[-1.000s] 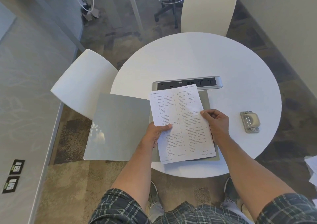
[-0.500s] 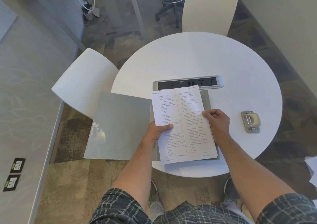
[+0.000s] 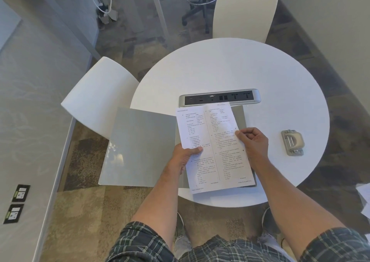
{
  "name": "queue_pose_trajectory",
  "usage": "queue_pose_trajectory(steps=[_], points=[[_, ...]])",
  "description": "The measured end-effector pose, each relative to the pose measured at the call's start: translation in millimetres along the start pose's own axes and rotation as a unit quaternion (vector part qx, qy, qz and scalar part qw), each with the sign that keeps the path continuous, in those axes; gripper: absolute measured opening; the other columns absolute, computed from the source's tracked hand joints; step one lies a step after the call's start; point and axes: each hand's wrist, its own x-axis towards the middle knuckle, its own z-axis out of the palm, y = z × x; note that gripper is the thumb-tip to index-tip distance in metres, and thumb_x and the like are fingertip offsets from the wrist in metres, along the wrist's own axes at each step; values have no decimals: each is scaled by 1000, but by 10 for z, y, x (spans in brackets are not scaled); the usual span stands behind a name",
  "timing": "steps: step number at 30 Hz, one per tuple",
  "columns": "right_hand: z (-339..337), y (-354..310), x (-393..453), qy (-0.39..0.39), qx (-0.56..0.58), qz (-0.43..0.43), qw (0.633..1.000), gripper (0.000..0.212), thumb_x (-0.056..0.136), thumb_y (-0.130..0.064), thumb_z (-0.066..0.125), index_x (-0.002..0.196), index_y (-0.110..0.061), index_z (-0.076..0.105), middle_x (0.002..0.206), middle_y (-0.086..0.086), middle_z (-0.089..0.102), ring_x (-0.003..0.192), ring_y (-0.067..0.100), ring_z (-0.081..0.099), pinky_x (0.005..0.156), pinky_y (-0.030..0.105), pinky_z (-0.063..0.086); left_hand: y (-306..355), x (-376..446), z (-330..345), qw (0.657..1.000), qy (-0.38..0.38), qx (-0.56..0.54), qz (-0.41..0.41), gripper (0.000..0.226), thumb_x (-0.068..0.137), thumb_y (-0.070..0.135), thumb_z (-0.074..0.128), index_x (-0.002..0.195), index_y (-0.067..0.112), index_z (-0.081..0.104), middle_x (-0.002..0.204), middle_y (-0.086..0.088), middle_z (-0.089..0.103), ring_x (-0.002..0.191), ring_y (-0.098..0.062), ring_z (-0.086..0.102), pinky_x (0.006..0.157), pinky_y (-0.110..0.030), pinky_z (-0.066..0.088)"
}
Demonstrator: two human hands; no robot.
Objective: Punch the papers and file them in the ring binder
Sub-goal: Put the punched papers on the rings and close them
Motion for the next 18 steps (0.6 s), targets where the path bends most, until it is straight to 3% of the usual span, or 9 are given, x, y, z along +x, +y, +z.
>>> queue_pose_trajectory(steps=[5, 10, 18], points=[[-15, 35, -6, -12, 4, -11, 1000, 35, 88, -18, 82, 121, -19, 71, 81, 3, 79, 77, 17, 78, 65, 25, 62, 23, -21, -14, 1000, -7, 5, 3, 36, 78, -2, 85, 110, 10, 75, 112, -12, 79, 101, -33, 77, 85, -46, 63], [-22, 62, -1, -16, 6, -16, 1000, 30, 89, -13, 80, 118, -17, 74, 83, 6, 78, 76, 17, 77, 65, 25, 61, 43, -32, -32, 1000, -5, 16, 1, 33, 78, -3, 84, 107, 11, 75, 108, -10, 80, 94, -30, 78, 75, -40, 64], [-28, 83, 30, -11, 23, -11, 1000, 28, 84, -22, 85, 111, -20, 76, 90, 11, 80, 82, 24, 79, 71, 36, 64, 21, -20, -18, 1000, 4, 23, -2, 35, 78, -1, 85, 109, 11, 75, 112, -11, 79, 100, -32, 77, 88, -47, 62]])
